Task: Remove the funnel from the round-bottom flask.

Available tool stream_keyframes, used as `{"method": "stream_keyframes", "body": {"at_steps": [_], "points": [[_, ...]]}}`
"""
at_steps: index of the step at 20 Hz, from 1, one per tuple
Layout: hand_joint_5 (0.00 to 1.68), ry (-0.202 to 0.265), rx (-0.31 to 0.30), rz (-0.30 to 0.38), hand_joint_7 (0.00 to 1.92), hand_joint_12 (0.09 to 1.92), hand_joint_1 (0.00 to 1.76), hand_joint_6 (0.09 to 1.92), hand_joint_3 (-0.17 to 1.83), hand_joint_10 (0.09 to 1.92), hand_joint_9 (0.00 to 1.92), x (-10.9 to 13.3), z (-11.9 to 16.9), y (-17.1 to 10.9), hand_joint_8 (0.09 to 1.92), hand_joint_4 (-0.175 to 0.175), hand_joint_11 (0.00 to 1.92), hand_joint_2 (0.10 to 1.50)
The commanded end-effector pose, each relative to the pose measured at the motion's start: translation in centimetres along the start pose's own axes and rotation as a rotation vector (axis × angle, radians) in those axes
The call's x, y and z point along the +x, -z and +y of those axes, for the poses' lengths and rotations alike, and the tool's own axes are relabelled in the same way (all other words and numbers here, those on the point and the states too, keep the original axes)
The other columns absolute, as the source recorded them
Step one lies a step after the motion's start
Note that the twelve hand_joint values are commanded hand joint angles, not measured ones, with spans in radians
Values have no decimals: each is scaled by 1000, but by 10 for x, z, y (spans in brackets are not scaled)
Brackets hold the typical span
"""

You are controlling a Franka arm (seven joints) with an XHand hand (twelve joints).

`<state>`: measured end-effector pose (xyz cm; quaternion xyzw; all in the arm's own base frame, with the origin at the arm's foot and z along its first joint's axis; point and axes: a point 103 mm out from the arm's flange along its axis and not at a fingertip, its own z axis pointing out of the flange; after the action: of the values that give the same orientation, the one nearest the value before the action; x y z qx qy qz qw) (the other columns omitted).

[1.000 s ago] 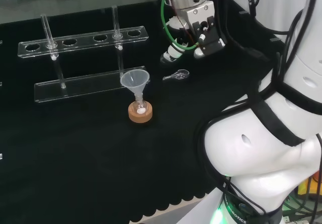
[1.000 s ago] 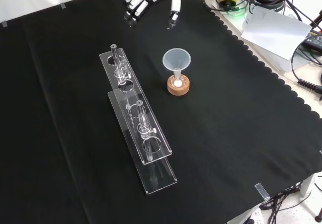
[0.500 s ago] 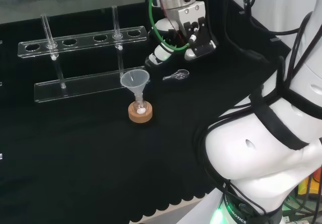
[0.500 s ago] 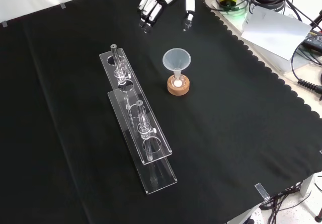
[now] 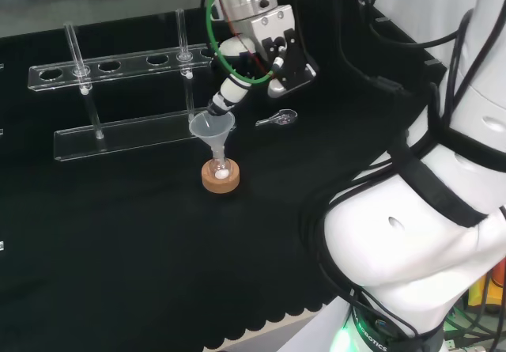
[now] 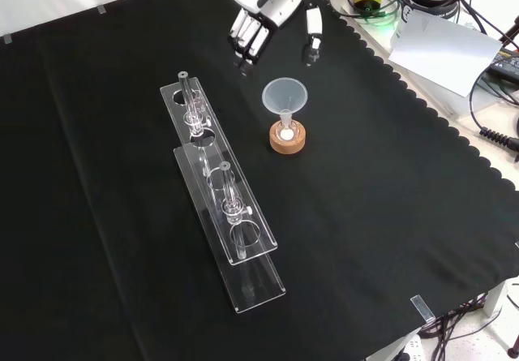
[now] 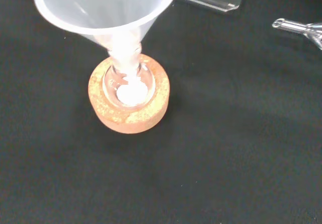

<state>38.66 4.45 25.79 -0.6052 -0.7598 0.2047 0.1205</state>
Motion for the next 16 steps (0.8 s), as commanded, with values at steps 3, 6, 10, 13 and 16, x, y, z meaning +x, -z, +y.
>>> {"method": "stream_keyframes", "body": {"at_steps": [3,6,10,13,16], "points": [[155,24,92,-122,0,1441,529,87,302,734,234,35,20,-3,548,-65,257,709],[147,26,97,-152,0,1442,542,87,289,749,216,38,22,-4,514,-66,258,706],[151,22,115,-190,0,1443,549,87,284,757,213,39,24,-10,505,-66,262,706],[160,18,117,-216,0,1442,555,87,281,761,217,39,26,-14,508,-66,266,707],[163,20,120,-229,0,1440,561,87,279,763,217,39,28,-16,512,-65,269,706]]}}
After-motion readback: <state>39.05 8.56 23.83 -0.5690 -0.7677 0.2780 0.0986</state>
